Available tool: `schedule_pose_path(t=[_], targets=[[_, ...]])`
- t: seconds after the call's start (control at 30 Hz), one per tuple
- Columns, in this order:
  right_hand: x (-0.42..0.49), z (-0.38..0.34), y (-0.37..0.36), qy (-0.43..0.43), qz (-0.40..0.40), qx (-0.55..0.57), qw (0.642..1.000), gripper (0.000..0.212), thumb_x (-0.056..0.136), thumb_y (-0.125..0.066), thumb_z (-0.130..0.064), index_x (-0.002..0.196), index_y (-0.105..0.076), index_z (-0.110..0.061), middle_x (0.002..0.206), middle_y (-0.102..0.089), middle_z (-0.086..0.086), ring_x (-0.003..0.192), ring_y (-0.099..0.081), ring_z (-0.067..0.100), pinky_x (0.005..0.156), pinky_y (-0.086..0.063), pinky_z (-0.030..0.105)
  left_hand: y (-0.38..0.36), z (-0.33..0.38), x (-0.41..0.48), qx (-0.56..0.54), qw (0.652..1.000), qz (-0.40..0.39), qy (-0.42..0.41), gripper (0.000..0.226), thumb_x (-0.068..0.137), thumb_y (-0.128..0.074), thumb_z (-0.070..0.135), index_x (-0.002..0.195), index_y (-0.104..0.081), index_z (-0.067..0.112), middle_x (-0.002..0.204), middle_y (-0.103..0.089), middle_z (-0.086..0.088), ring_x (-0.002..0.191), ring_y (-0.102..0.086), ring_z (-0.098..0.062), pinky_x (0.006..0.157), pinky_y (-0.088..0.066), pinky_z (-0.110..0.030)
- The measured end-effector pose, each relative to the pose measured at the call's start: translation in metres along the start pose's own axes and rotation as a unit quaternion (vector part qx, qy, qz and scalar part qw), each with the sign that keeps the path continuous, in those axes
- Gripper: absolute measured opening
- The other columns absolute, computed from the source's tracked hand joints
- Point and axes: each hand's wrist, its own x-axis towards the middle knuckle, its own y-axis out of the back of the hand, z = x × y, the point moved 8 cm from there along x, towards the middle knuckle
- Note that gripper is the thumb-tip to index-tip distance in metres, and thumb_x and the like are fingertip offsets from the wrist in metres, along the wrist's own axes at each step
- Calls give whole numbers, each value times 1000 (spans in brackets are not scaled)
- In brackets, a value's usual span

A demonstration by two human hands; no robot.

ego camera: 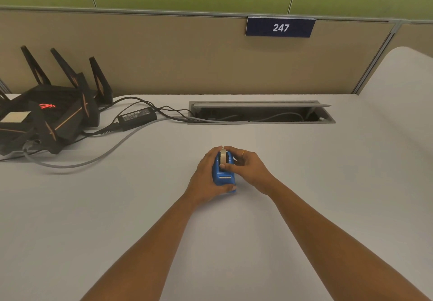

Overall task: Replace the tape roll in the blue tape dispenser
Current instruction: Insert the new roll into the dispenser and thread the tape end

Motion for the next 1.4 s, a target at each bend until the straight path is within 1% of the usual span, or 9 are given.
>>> schedule_pose_path(t=[0.23,0.53,0.6,0.67,0.8,0.93,1.07,1.17,1.4], targets=[[0,-4,2,8,29,13,999,45,85,-56,-35,126,-53,-15,127,-58,3,112,-55,15,89,-42,20,0,0,0,-4,1000,3,-1,93,68,-76,8,140,-18,8,149,-25,-9,136,-30,-24,113,-31,-43],[0,-2,1,2,23,6,1000,47,85,-59,-27,129,-50,-12,131,-56,7,118,-54,22,98,-43,31,-1,3,-1,2,1000,-6,2,91,70,-74,8,140,-16,6,150,-23,-9,136,-30,-25,113,-30,-42],[0,-2,0,2,18,7,1000,49,85,-60,-26,130,-49,-11,132,-55,8,119,-53,23,101,-43,35,-2,7,-4,-3,1000,-20,6,96,69,-76,22,140,-14,4,149,-22,-8,137,-28,-22,114,-27,-38],[-1,-2,0,1,16,6,1000,50,84,-61,-25,130,-47,-11,133,-54,8,120,-53,24,103,-42,38,-2,10,-6,-5,999,-33,7,115,58,-70,58,139,-12,1,145,-21,-3,134,-26,-14,112,-24,-34],[-1,-2,0,2,11,2,1000,53,82,-63,-24,131,-47,-10,133,-54,8,120,-52,25,103,-42,40,-2,9,-6,-38,999,-23,32,87,74,-67,17,138,-12,-2,150,-18,-14,138,-26,-26,111,-24,-32],[-1,-1,1,-1,10,-1,1000,54,81,-65,-24,131,-47,-11,133,-53,8,119,-52,25,101,-43,38,-2,12,-8,-10,999,-35,20,135,41,-61,80,139,-13,1,143,-24,-4,132,-27,-14,112,-25,-33],[0,-1,0,0,16,4,1000,53,81,-64,-29,130,-49,-13,131,-55,6,116,-54,21,97,-45,31,-1,4,-4,-3,1000,-13,27,90,71,-73,11,140,-15,6,150,-23,-10,137,-30,-25,113,-29,-40],[0,-2,1,8,22,15,1000,48,85,-58,-32,129,-50,-15,131,-55,4,109,-53,11,82,-46,13,-1,1,-2,1,1000,-8,20,90,71,-73,8,140,-16,8,151,-22,-9,136,-30,-25,113,-30,-42],[0,0,1,9,11,15,1000,48,83,-62,-27,128,-51,-13,128,-58,6,112,-56,18,92,-45,25,-2,3,-2,-9,1000,-6,11,86,74,-69,3,140,-14,4,151,-21,-11,137,-28,-25,114,-27,-39]])
